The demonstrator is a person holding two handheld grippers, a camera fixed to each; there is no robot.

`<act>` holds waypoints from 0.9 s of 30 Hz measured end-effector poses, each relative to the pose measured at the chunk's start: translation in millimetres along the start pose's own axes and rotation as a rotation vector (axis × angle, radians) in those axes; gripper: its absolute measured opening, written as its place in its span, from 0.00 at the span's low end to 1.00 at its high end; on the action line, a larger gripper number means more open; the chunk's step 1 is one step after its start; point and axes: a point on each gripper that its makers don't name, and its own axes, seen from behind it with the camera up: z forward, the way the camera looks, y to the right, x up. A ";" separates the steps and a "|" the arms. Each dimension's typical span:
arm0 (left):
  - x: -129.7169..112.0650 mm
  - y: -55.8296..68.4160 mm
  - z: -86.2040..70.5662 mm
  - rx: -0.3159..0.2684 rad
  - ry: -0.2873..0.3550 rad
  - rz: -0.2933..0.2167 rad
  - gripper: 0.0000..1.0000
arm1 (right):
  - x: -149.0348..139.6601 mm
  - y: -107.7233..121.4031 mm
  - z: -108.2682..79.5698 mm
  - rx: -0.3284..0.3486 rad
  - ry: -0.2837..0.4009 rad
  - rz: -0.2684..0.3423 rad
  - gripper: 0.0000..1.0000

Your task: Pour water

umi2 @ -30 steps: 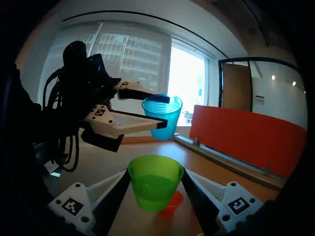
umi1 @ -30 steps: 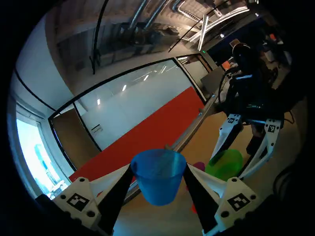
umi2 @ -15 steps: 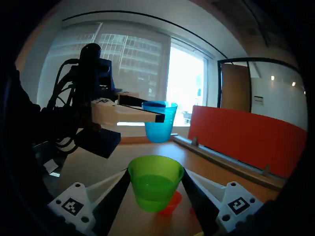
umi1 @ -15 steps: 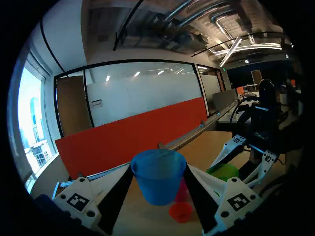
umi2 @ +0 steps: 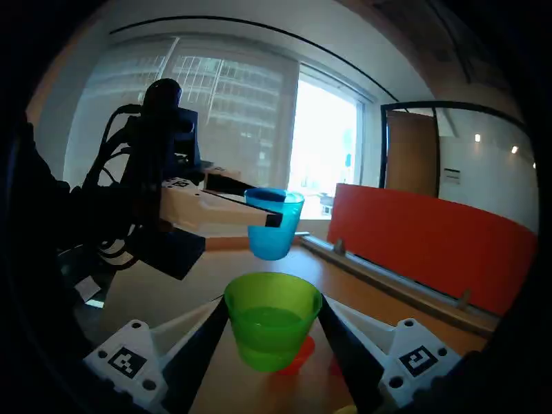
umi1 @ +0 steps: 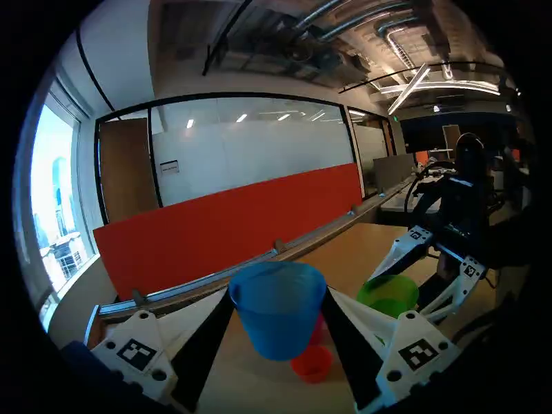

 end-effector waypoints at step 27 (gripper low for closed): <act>-73.2 34.4 10.5 -0.081 -0.175 -0.024 0.85 | -40.5 13.8 -18.6 -0.012 -0.136 0.016 0.92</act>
